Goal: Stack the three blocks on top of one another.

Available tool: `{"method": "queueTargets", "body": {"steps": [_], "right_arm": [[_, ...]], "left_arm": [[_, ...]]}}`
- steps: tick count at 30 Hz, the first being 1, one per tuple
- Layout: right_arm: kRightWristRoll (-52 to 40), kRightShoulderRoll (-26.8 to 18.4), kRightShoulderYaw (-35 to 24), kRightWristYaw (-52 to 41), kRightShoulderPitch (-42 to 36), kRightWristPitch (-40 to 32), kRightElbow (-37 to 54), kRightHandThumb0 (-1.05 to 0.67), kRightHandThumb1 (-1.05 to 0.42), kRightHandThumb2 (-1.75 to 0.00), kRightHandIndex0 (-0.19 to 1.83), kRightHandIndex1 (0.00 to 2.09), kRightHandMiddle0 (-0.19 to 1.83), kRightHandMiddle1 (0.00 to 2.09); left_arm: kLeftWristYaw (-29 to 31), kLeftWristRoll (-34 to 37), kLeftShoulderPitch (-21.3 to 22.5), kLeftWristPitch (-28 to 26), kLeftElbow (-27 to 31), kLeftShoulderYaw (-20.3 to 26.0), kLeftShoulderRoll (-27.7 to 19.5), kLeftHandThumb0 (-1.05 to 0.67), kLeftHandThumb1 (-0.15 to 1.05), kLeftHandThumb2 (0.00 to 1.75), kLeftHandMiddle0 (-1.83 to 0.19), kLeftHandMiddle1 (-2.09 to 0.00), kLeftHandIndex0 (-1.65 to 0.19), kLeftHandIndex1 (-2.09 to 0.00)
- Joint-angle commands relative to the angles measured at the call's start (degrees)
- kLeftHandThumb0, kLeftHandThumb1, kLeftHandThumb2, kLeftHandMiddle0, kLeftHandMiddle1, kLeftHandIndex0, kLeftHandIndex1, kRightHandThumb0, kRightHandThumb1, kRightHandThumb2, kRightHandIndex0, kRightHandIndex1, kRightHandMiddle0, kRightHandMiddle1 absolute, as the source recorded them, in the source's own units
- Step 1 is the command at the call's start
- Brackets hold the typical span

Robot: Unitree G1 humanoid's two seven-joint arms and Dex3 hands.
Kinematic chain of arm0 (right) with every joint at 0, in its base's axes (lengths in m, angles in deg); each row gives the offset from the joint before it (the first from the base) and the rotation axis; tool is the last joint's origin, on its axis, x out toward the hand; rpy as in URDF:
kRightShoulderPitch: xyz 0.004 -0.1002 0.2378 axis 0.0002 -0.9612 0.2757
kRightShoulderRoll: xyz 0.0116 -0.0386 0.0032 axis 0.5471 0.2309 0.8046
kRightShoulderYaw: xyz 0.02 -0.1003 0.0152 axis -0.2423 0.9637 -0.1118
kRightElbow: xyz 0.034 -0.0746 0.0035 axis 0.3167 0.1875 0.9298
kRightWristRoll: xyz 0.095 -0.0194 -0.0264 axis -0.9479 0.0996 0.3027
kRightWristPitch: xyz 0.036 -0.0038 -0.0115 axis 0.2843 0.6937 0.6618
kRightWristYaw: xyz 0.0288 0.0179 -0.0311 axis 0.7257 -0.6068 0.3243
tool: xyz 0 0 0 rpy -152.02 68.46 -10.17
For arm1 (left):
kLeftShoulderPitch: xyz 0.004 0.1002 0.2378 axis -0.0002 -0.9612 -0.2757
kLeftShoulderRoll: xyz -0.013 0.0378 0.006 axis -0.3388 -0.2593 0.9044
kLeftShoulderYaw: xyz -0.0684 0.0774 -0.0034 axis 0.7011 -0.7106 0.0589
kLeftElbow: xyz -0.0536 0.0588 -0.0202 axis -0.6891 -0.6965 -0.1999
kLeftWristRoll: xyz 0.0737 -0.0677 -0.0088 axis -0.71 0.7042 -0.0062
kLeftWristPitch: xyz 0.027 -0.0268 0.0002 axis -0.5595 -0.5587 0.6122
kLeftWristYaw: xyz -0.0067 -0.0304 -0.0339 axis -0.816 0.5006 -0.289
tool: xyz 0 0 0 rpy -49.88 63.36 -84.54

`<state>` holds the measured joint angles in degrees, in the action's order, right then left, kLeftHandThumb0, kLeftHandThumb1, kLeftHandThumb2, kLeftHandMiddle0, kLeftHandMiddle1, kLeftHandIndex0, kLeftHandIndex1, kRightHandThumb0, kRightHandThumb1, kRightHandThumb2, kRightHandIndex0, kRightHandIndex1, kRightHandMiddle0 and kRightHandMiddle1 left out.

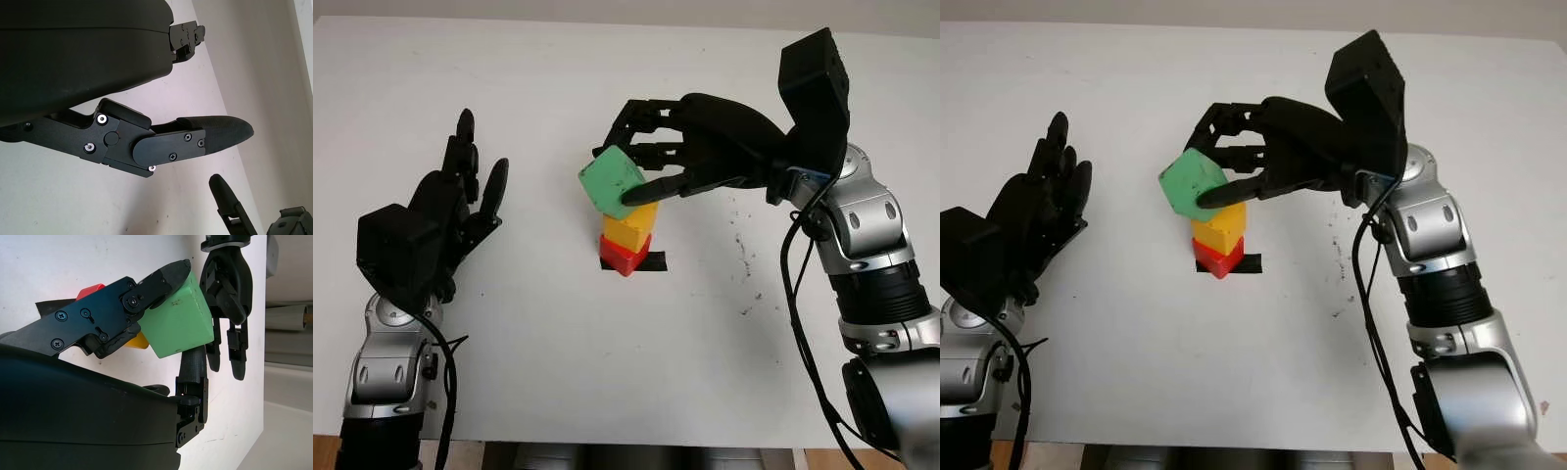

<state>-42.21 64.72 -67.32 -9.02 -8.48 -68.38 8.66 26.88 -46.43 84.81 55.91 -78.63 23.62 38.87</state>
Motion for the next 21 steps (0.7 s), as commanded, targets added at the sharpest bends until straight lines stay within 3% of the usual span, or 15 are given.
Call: {"method": "queueTargets", "body": {"steps": [1,21], "right_arm": [[0.39,0.32,0.17,0.09,-0.48,1.14,-0.15,-0.5,-0.94,-0.05,0.33,0.05,0.4,1.65],[3.1,-1.85,0.16,-0.46,-1.09,1.89,-0.24,-0.51,-0.93,-0.06,0.34,0.05,0.41,1.64]], "left_arm": [[0.19,-0.12,-0.67,0.19,1.31,0.31,-0.43,-0.79,1.05,0.58,0.19,-0.05,0.18,-0.05],[0.2,-0.29,-0.57,-0.84,1.88,0.29,-0.65,-0.8,1.05,0.59,0.18,-0.05,0.18,-0.05]]}}
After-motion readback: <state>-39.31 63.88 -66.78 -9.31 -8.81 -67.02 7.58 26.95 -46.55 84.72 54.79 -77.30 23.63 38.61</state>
